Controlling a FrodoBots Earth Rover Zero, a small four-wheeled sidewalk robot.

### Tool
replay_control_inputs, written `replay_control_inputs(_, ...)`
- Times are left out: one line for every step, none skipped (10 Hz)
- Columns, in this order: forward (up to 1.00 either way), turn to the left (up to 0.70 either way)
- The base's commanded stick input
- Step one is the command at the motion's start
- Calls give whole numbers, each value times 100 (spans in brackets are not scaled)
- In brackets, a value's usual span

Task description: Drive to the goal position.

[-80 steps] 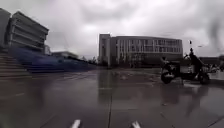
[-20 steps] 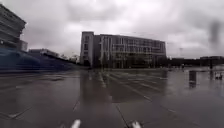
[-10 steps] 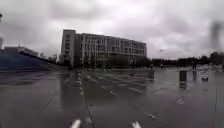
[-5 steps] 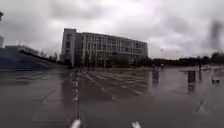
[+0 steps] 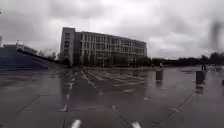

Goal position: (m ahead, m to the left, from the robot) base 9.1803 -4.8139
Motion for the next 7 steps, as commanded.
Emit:
replay_control_inputs(100,0)
replay_control_inputs(100,0)
replay_control_inputs(100,0)
replay_control_inputs(100,0)
replay_control_inputs(100,0)
replay_control_inputs(100,0)
replay_control_inputs(100,0)
